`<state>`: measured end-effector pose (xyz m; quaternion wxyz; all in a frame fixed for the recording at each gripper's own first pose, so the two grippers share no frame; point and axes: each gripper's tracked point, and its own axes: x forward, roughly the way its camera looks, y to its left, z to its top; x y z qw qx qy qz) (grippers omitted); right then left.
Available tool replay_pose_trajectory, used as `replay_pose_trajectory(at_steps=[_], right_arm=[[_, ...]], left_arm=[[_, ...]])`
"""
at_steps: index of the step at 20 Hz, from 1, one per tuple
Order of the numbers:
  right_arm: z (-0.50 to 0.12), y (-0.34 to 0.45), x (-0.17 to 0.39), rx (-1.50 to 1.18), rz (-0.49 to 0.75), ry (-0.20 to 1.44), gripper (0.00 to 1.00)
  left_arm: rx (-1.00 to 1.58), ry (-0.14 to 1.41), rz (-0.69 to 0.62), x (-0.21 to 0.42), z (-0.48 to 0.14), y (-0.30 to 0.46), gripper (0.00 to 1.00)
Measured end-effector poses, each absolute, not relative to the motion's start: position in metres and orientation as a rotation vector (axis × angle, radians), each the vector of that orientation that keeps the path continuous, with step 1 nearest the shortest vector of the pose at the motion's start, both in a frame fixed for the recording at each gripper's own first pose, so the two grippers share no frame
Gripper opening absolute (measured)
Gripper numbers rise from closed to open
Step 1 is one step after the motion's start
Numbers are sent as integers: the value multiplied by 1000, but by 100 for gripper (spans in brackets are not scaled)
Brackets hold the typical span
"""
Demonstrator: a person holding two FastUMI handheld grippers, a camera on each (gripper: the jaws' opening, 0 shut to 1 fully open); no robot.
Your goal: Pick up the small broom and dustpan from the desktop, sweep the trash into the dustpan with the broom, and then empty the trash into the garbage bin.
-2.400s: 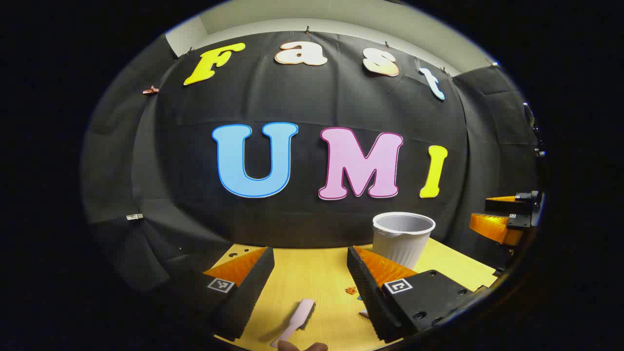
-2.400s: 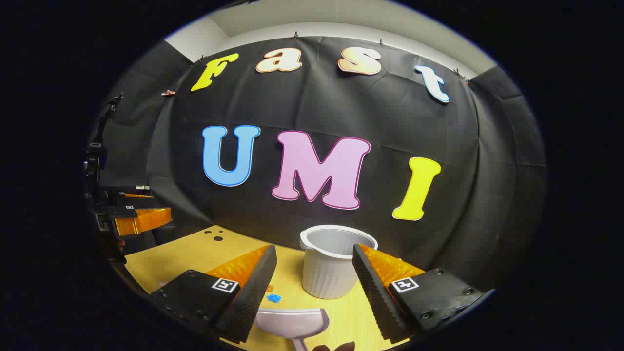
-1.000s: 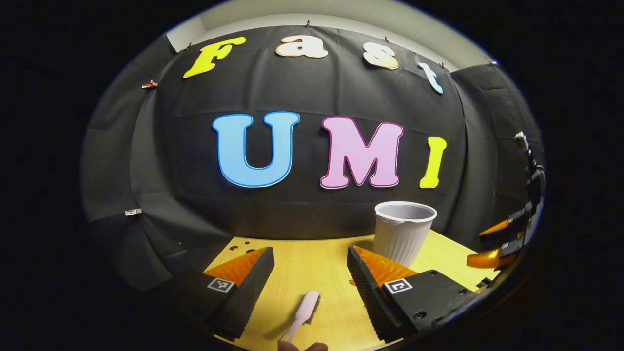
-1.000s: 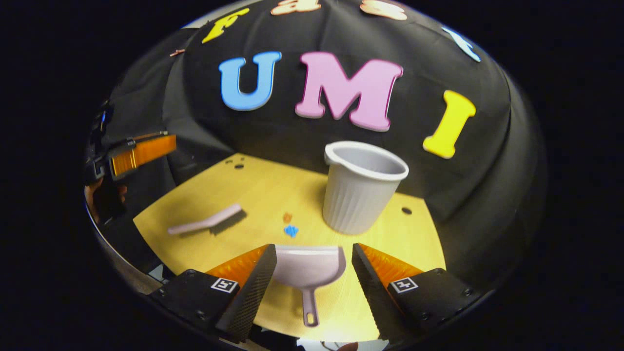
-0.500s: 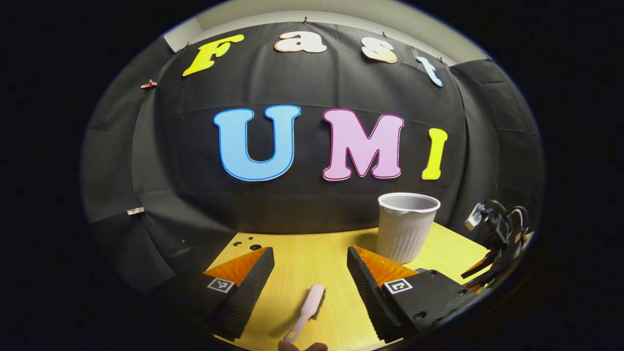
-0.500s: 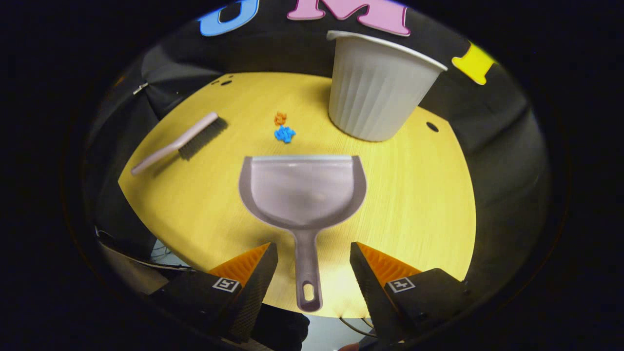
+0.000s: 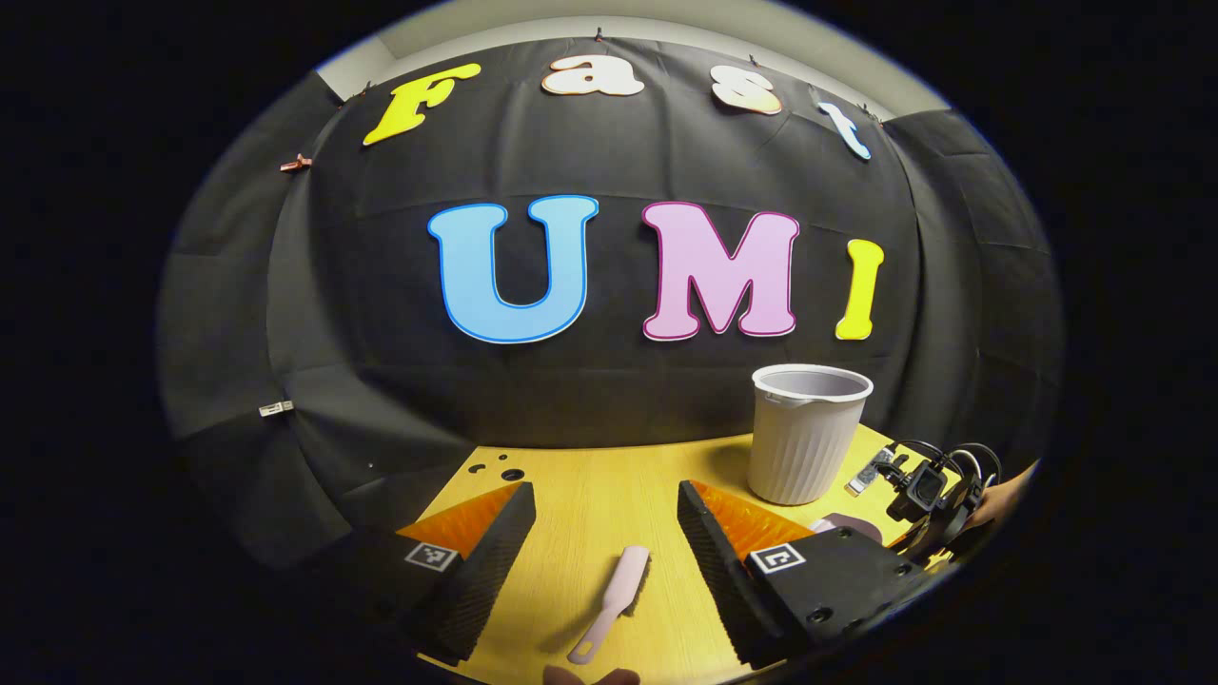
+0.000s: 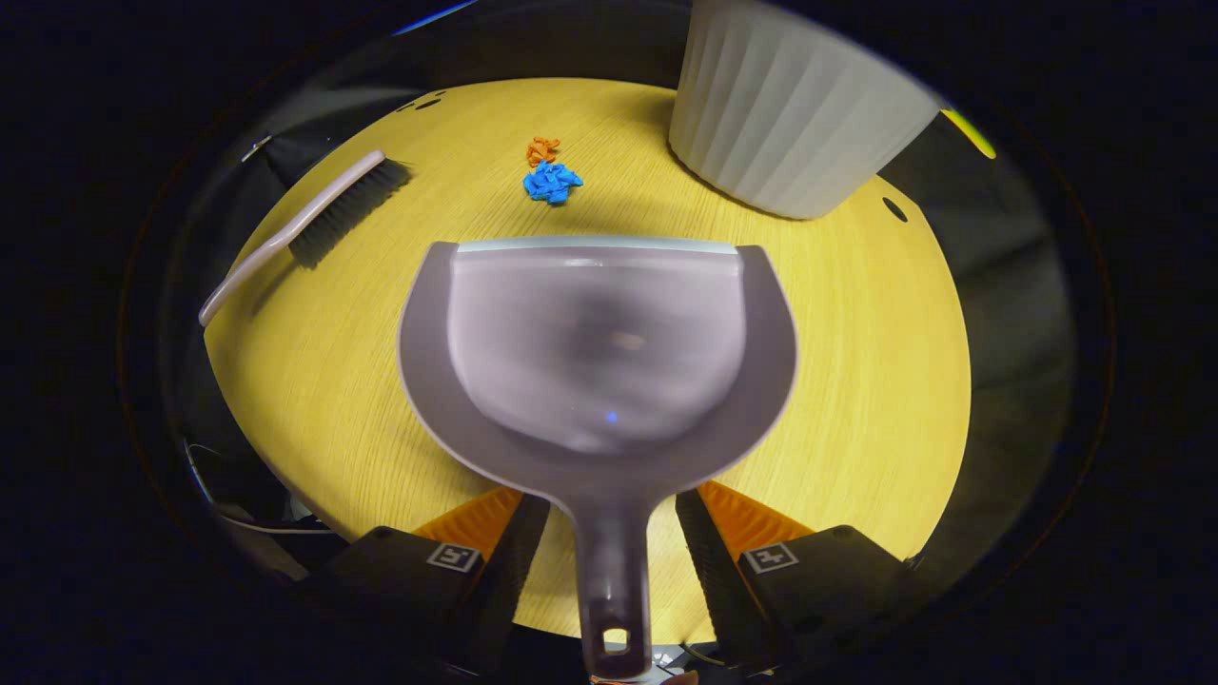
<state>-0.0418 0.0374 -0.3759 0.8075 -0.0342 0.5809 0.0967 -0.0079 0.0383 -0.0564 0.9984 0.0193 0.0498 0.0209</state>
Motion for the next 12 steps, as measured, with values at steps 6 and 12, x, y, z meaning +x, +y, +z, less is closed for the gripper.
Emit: replay_pose_trajectory(at_steps=[6, 12], right_arm=[[-380, 44, -41, -16, 212, 1294, 49], [-375, 46, -38, -11, 225, 1250, 35]], left_arm=[[34, 115, 48, -8, -64, 43, 95], [34, 169, 7, -3, -88, 41, 96]])
